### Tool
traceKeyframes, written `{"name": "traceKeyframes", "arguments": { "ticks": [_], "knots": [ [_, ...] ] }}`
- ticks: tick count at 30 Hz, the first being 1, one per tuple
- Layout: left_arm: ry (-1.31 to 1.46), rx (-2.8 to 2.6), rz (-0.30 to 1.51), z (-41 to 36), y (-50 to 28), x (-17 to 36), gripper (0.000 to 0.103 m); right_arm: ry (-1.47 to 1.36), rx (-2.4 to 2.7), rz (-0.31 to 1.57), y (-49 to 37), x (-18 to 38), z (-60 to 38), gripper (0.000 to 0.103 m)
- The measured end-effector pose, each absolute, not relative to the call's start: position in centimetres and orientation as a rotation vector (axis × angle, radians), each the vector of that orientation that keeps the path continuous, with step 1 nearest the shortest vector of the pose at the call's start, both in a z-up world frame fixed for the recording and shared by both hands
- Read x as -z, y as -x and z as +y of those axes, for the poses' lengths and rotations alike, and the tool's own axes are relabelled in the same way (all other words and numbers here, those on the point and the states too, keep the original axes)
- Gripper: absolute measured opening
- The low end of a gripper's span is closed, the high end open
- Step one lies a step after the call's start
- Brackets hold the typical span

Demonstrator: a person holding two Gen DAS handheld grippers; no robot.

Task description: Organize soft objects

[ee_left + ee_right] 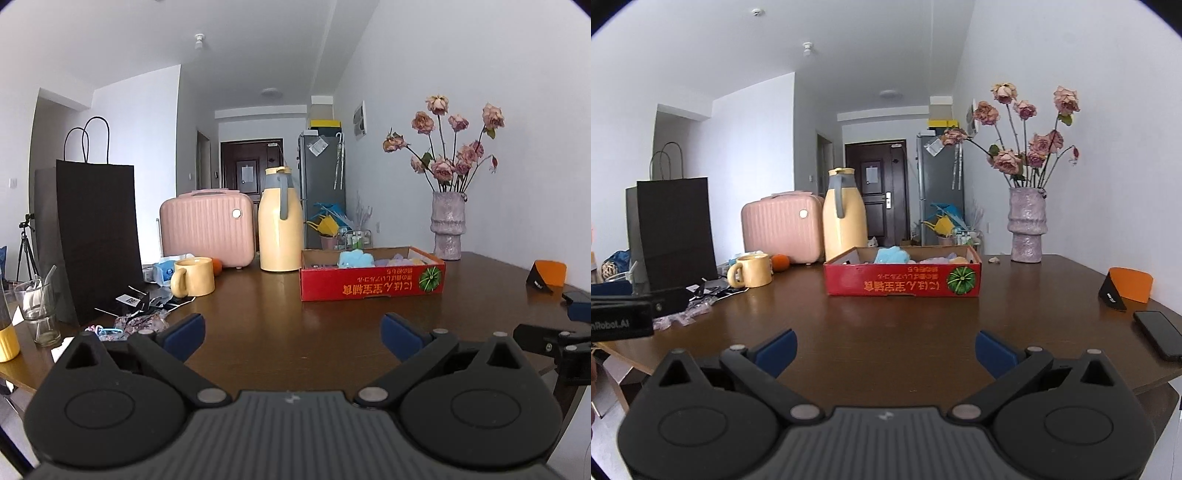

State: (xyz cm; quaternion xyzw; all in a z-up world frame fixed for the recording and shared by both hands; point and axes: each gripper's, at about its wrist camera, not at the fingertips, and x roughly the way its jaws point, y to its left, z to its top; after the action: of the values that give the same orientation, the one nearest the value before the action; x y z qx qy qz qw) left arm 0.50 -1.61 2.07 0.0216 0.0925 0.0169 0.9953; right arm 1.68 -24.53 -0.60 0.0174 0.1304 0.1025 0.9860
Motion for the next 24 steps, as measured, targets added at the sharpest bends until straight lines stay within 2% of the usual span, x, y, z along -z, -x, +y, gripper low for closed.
{"name": "traceKeyframes", "arguments": {
  "ticks": [24],
  "knots": [
    [-0.063, -0.031, 0.182, -1.51, -0.64, -1.92, 0.103, -0.045, -0.203, 0.249, -2.09, 0.43, -24.83, 0.103]
  ]
}}
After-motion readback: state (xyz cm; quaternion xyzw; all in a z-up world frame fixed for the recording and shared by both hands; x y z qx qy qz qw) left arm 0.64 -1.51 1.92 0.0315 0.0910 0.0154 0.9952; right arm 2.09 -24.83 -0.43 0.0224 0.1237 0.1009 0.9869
